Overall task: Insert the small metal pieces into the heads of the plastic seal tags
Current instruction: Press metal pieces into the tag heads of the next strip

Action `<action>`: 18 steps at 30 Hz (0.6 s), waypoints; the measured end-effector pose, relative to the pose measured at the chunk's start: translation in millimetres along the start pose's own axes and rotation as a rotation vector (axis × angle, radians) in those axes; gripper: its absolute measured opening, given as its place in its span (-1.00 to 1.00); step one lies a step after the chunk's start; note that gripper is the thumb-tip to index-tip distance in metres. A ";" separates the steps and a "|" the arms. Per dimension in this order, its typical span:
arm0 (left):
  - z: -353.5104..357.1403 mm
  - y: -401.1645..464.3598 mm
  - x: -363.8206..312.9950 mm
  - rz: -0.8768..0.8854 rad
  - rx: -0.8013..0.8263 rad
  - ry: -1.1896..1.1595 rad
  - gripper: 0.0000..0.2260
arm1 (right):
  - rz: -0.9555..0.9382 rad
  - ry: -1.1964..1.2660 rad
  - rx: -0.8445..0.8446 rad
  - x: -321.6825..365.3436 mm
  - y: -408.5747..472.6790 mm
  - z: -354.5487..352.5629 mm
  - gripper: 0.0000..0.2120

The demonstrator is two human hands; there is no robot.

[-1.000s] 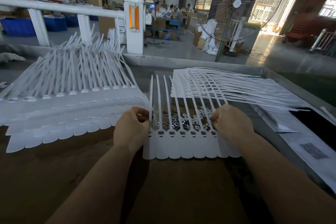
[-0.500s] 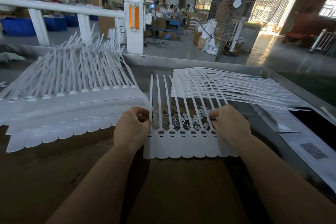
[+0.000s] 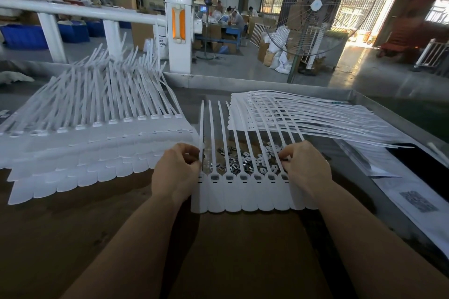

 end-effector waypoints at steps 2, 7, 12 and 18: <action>-0.2 -0.2 -0.6 0.001 -0.002 0.001 -0.82 | -0.004 -0.026 0.017 0.4 0.3 1.2 -0.76; -1.1 -0.6 -0.7 -0.008 -0.005 -0.003 -0.83 | 0.053 -0.076 0.031 -1.4 3.0 1.8 -0.73; -0.6 -0.1 -0.9 -0.010 0.000 -0.012 -0.83 | -0.037 -0.126 -0.174 7.3 -2.6 -14.2 -0.82; -0.6 1.3 -0.5 0.000 -0.009 0.004 -0.84 | -0.134 0.209 -0.236 38.2 -7.0 -27.3 -0.80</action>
Point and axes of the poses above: each hand's wrist, its own y-axis towards the middle knuckle, its own z-axis out of the palm, x = y × z, the point moved 10 cm from there along y, towards the middle knuckle, and after that the axes turned 1 degree about x, right-handed, at the moved point
